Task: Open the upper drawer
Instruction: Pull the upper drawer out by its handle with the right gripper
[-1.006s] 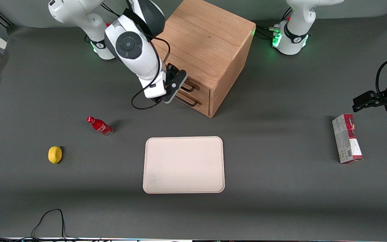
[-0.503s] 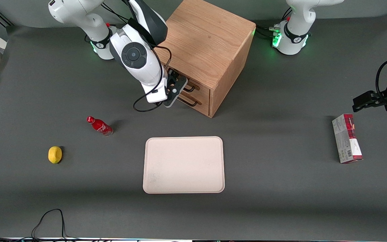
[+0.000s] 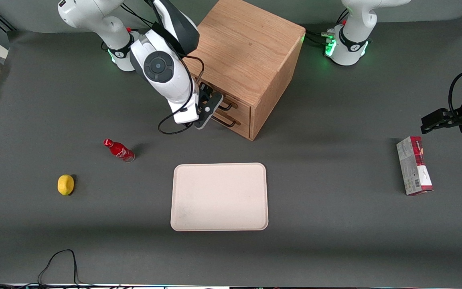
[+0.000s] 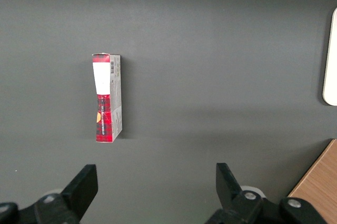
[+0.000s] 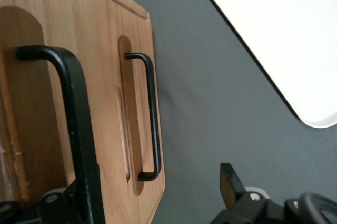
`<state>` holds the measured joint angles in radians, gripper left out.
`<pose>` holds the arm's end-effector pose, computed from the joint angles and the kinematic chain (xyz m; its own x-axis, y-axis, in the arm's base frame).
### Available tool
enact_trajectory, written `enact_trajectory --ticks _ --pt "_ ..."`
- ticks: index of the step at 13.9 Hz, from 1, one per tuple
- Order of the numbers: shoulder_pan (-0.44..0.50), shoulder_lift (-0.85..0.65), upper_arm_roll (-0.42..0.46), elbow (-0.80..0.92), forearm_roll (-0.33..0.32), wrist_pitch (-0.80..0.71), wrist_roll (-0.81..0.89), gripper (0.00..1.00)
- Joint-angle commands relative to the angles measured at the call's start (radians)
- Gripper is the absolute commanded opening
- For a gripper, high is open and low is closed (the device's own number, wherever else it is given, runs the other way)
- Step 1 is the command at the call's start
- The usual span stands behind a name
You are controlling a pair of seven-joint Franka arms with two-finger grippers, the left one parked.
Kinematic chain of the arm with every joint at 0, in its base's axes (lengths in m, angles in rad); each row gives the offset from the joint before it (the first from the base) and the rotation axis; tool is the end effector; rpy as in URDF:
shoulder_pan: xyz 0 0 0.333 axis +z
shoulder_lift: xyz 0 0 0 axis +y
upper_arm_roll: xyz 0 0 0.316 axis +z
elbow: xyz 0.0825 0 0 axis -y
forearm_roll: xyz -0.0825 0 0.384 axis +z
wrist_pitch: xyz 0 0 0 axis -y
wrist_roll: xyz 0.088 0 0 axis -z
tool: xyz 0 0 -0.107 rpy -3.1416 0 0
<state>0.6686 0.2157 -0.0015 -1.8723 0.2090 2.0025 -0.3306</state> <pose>0.4652 0.3823 0.3929 0.6175 0.7860 -0.0298 0.7667 -0.6099 -0.2006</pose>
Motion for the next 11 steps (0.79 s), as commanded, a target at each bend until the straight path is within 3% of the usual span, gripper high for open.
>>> enact_trajectory --ticks 1,11 --pt "-0.003 0.019 -0.035 0.041 0.009 0.009 -0.025 1.00" --pt "-0.098 0.069 -0.037 0.116 -0.016 -0.001 -0.076 1.00"
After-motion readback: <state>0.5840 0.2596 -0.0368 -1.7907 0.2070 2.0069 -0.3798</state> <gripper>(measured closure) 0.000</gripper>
